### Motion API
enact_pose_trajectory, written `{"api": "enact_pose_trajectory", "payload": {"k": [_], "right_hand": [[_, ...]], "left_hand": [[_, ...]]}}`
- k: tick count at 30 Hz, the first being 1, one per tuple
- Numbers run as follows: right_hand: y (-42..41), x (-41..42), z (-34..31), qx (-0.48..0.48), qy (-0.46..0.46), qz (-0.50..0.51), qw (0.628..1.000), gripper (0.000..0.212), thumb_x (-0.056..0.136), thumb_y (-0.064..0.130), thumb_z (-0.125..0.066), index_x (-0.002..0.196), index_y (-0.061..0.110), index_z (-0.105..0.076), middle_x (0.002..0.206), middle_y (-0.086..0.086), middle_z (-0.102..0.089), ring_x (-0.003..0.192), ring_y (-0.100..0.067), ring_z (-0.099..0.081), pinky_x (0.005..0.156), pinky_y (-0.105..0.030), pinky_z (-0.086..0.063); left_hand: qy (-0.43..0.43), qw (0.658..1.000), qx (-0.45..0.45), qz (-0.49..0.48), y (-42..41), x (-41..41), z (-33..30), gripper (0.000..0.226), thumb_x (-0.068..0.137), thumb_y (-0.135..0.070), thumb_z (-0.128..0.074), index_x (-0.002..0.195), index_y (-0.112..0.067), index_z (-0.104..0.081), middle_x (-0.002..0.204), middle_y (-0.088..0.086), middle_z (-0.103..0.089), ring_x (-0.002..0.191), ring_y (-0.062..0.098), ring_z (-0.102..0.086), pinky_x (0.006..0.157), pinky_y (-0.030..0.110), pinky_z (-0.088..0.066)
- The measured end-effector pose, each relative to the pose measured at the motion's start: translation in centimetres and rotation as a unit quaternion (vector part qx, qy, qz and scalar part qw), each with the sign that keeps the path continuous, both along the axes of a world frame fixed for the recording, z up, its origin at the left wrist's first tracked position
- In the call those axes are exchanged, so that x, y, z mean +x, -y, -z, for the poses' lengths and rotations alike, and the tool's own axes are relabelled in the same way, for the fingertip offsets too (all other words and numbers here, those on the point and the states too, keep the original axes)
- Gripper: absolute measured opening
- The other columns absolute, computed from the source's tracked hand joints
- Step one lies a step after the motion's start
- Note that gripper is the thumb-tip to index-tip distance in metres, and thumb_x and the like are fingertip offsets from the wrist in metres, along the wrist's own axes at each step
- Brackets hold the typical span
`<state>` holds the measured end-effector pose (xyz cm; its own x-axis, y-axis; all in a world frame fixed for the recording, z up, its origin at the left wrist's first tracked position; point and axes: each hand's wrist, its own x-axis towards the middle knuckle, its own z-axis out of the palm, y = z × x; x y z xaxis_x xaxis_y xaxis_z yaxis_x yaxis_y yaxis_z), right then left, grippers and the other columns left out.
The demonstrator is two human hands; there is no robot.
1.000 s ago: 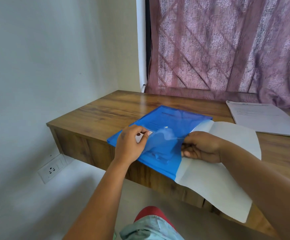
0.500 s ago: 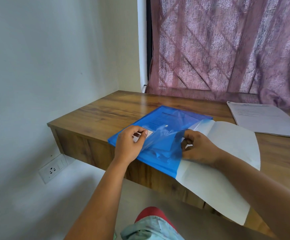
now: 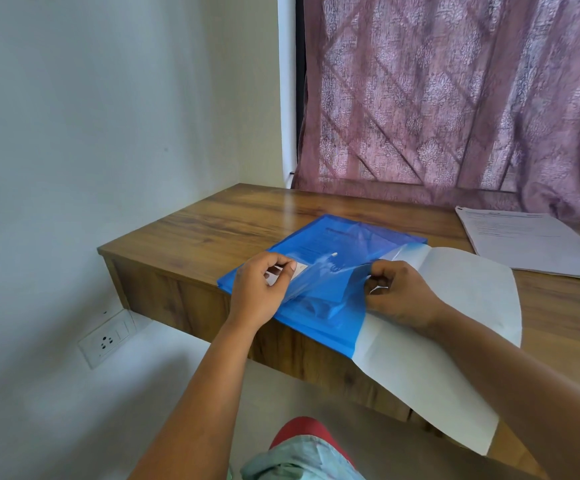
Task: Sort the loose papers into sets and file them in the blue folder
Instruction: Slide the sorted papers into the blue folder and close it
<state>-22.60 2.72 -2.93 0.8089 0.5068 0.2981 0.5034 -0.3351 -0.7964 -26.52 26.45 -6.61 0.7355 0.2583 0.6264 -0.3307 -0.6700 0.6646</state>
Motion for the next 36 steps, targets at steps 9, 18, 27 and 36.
{"api": "enact_pose_trajectory", "payload": {"k": [9, 18, 27, 36], "right_hand": [[0.0, 0.5, 0.3, -0.027, 0.009, 0.006, 1.0, 0.034, 0.074, -0.002, -0.074, 0.095, 0.024, -0.067, 0.07, 0.018, -0.063, 0.062, -0.001, -0.057, 0.065, -0.013, -0.047], [-0.6, 0.6, 0.8, 0.023, 0.116, 0.149, 0.982, 0.036, 0.069, -0.003, -0.077, 0.066, 0.027, -0.057, 0.076, 0.007, -0.054, 0.057, -0.008, -0.056, 0.058, -0.007, -0.042], [-0.7, 0.7, 1.0, -0.043, 0.155, 0.157, 0.974, 0.006, 0.082, 0.011, -0.073, 0.087, 0.013, -0.075, 0.082, 0.008, -0.064, 0.074, -0.007, -0.062, 0.07, -0.011, -0.044], [0.4, 0.0, 0.7, -0.14, 0.106, -0.051, 0.983, 0.044, 0.085, 0.001, -0.059, 0.062, 0.038, -0.059, 0.07, 0.02, -0.055, 0.072, 0.005, -0.056, 0.072, -0.007, -0.038]], "left_hand": [[-0.006, 1.0, -0.004, 0.002, 0.1, -0.2, -0.1, 0.004, 0.092, -0.031, -0.065, 0.092, -0.031, -0.062, 0.088, -0.025, -0.057, 0.089, -0.01, -0.057, 0.07, 0.015, -0.053], [-0.006, 1.0, -0.003, -0.002, 0.1, -0.2, 0.0, 0.002, 0.092, -0.031, -0.065, 0.092, -0.03, -0.063, 0.087, -0.025, -0.058, 0.091, -0.012, -0.056, 0.068, 0.011, -0.05], [0.002, 1.0, -0.012, -0.006, 0.3, -0.2, 0.2, 0.002, 0.091, -0.029, -0.066, 0.092, -0.028, -0.065, 0.087, -0.024, -0.06, 0.09, -0.007, -0.059, 0.068, 0.01, -0.049], [0.007, 1.0, 0.009, -0.016, 0.0, 0.2, 0.9, 0.008, 0.091, -0.029, -0.066, 0.091, -0.021, -0.067, 0.088, -0.015, -0.064, 0.088, -0.001, -0.061, 0.071, 0.019, -0.054]]}}
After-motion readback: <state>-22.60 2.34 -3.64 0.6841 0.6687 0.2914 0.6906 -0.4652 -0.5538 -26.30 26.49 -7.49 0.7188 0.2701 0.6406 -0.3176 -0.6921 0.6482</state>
